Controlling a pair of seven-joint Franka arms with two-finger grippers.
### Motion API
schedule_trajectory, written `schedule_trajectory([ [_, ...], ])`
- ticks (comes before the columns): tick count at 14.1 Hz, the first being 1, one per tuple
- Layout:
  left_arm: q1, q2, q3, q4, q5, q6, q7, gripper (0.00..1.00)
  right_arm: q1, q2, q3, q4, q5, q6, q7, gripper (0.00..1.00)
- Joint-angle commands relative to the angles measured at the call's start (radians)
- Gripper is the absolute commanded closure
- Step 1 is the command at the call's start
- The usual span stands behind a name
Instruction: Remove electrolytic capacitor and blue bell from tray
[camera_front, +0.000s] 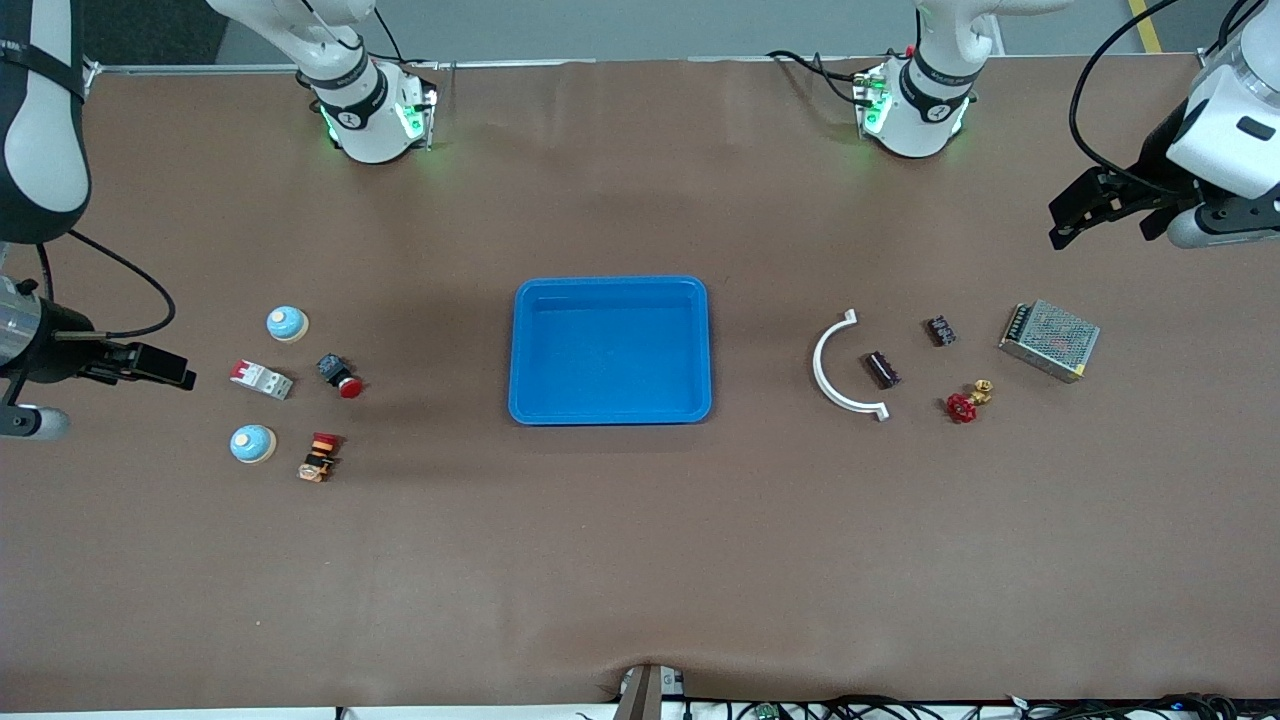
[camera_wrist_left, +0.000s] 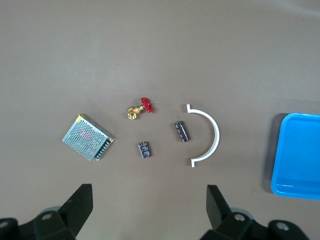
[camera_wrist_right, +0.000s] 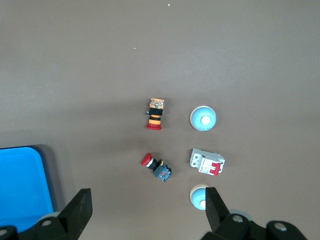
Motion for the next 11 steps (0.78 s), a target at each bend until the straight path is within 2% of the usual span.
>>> schedule_trajectory([
  [1, -0.015, -0.012, 0.017, -0.014, -0.002, 0.024, 0.006, 0.0, 0.018, -0.035, 0.002, -0.021, -0.011, -0.02, 0.066, 0.0],
  [11, 0.016, -0.025, 0.015, -0.014, -0.006, -0.033, 0.022, 0.0, 0.066, -0.092, -0.007, -0.032, -0.01, -0.05, 0.098, 0.0],
])
